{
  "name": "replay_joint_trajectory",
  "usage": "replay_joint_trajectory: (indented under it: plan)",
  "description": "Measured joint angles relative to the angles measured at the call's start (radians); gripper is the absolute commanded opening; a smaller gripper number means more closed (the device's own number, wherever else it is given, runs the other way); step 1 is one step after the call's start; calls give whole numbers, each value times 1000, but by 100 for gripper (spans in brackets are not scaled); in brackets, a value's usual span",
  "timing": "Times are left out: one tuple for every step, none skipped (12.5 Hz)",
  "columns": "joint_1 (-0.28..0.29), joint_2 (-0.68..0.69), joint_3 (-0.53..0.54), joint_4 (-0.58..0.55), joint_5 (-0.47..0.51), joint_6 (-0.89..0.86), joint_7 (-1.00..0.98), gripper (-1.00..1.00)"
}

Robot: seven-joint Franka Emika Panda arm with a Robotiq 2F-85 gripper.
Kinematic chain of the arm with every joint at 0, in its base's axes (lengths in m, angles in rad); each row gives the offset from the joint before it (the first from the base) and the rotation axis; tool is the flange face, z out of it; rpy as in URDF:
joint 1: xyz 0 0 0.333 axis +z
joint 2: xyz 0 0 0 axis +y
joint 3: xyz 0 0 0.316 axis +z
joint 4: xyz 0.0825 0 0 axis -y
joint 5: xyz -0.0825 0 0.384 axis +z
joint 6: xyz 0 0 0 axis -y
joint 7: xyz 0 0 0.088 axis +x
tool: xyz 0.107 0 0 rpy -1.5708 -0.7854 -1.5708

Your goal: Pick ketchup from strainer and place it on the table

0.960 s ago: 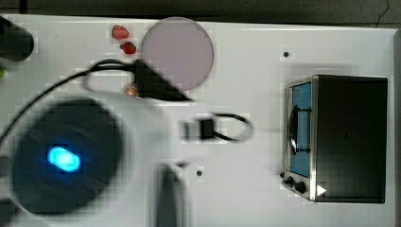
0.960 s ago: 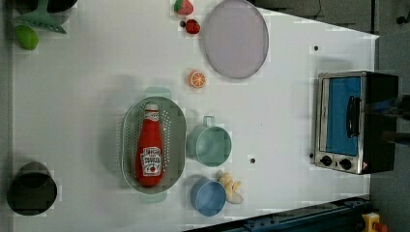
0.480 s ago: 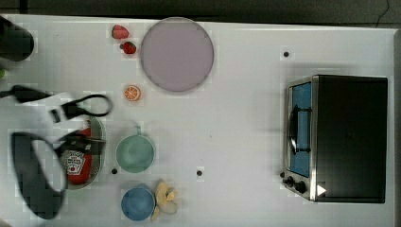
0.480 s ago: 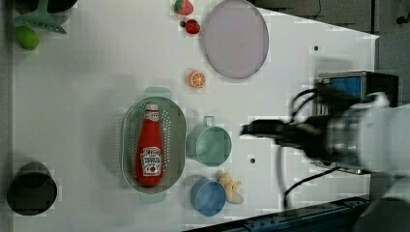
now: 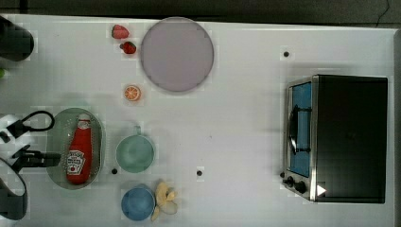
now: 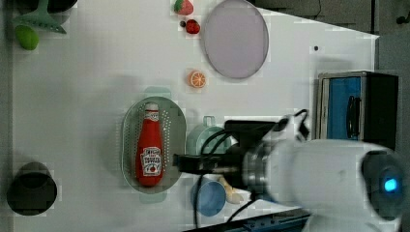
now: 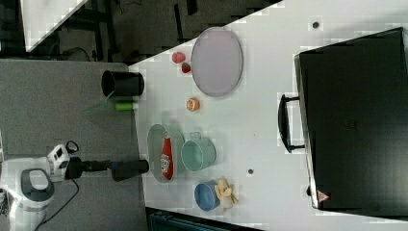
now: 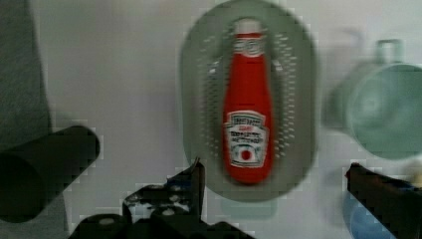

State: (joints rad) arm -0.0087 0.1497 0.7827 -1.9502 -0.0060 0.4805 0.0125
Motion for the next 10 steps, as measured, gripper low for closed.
replay_joint_trajectory:
  plan:
    - [14, 19, 3, -30, -59, 34, 0, 100]
    - [21, 37, 6, -71, -94, 73, 0, 100]
    - [26, 62, 1, -108, -110, 116, 1, 100]
    - [28, 91, -5, -140, -142, 165, 4, 100]
    - [24, 128, -5, -167, -179, 212, 7, 100]
    - [20, 170, -7, -187, -194, 257, 16, 100]
    - [16, 210, -8, -194, -210, 290, 32, 100]
    - [16, 250, -15, -204, -252, 342, 48, 100]
    - [19, 292, -29, -206, -283, 386, 72, 100]
    - [18, 330, -43, -206, -308, 414, 103, 100]
